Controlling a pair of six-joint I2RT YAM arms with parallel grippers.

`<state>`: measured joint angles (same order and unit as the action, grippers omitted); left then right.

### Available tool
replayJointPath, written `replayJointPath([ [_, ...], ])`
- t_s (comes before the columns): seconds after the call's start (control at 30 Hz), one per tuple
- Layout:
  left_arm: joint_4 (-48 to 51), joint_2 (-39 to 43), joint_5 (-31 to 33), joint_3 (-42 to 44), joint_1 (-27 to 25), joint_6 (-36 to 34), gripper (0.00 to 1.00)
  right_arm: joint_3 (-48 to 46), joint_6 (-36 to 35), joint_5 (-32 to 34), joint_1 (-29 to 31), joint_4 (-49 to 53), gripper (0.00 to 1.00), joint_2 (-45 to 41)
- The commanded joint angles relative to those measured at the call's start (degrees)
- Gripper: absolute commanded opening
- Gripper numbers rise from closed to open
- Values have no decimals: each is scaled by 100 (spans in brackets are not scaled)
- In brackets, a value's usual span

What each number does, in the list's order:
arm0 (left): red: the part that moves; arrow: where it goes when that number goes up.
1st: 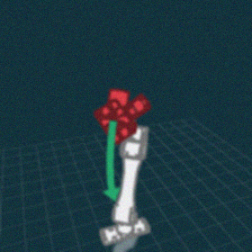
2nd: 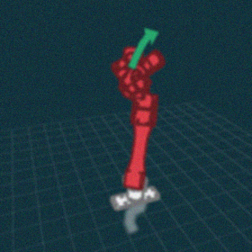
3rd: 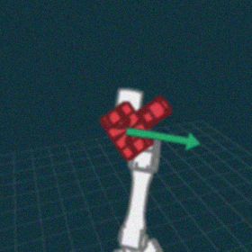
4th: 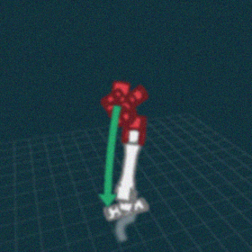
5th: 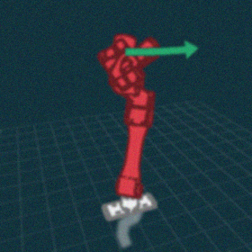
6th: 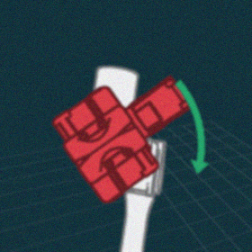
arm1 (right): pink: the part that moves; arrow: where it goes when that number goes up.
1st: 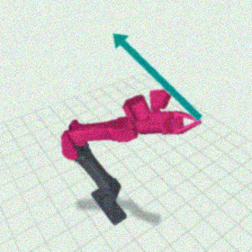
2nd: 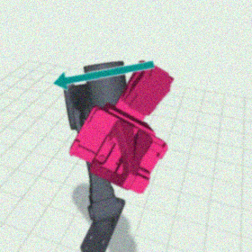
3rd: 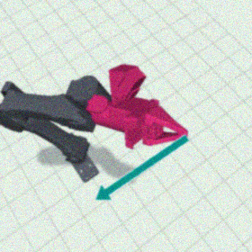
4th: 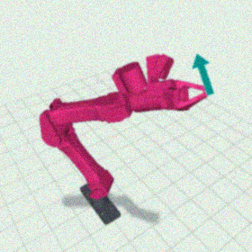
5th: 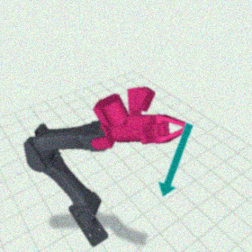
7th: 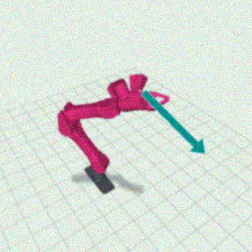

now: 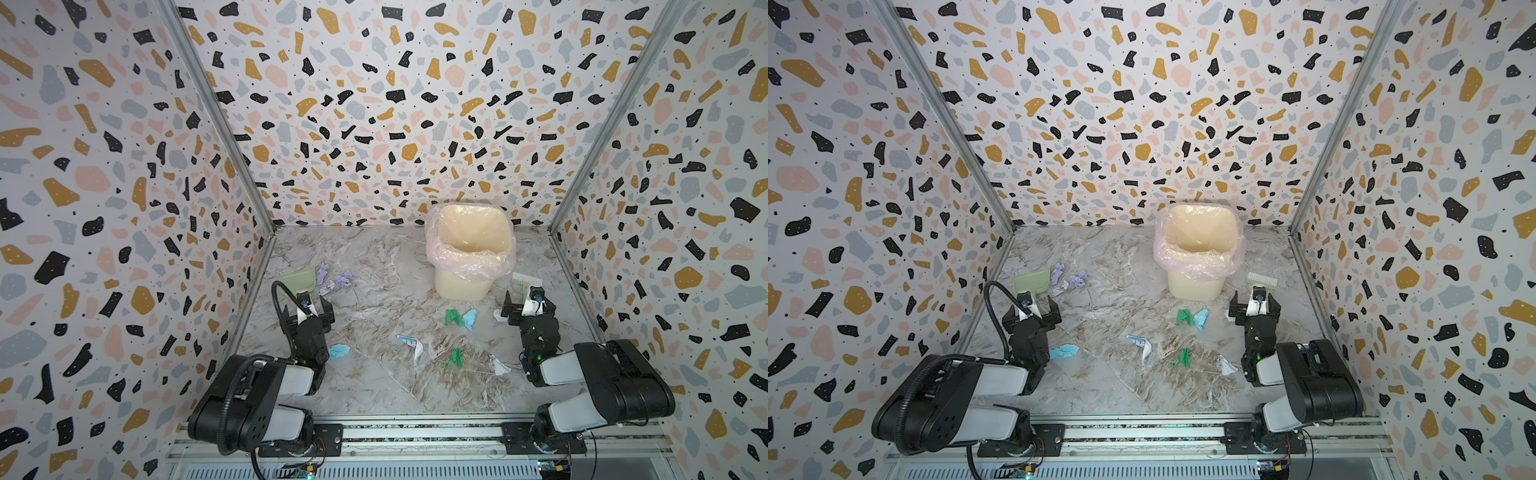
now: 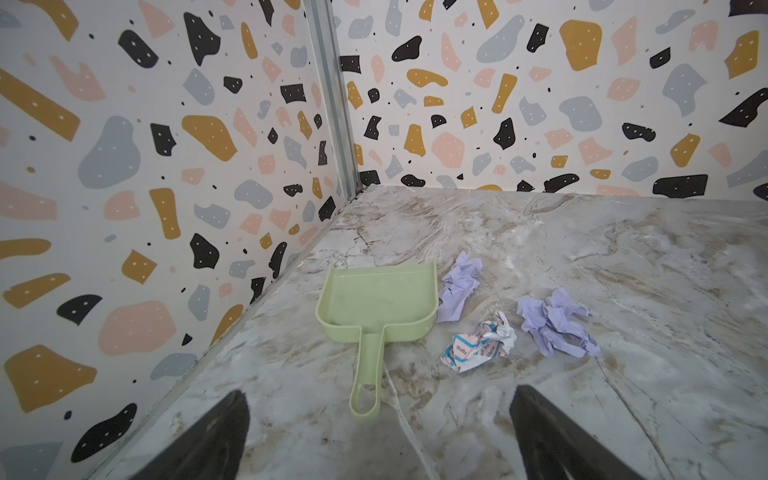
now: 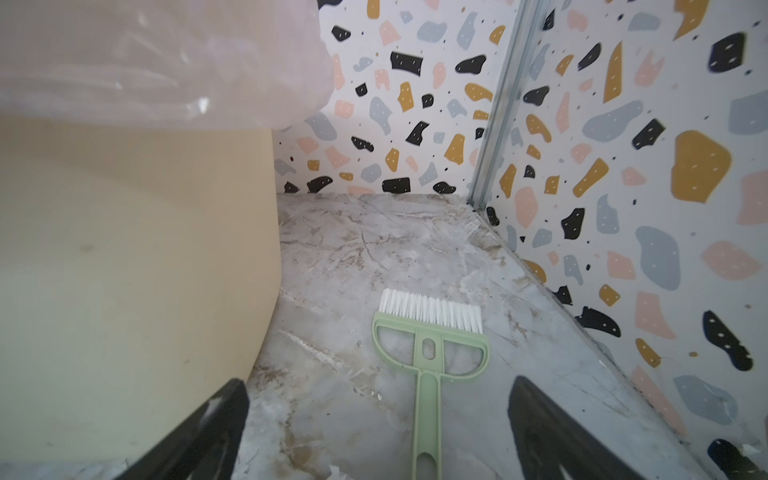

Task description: Sweep away the paper scraps from the table

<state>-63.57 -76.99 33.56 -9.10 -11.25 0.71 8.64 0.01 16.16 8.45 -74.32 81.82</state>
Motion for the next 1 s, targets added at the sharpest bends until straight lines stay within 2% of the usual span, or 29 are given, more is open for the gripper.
replayJointPath([
  [0.0,1570,504,11,-843,36,35,99,359,86,647,236,1558,99,-1016],
  [0.13,2727,962,-139,-1336,40,240,100,1021,492,804,254,3386,99,-2145],
  [0.2,3146,1149,-208,-1468,35,403,99,1482,632,861,255,4253,99,-2439],
  [0.4,3956,1634,-638,-1776,31,780,100,3240,1014,500,263,6272,99,-2487],
  [0.53,4373,1758,-859,-2036,24,932,100,4568,1151,55,239,7105,99,-1888],
  [0.7,4750,1696,-1233,-2390,9,1053,100,6326,1405,-1183,-136,8120,100,-521],
  [0.87,4880,1757,-1335,-2446,-9,1113,100,7718,1659,-2127,-573,9020,93,578],
  [0.97,4881,1774,-1359,-2405,-9,1131,99,8134,1700,-2558,-695,9352,88,995],
])
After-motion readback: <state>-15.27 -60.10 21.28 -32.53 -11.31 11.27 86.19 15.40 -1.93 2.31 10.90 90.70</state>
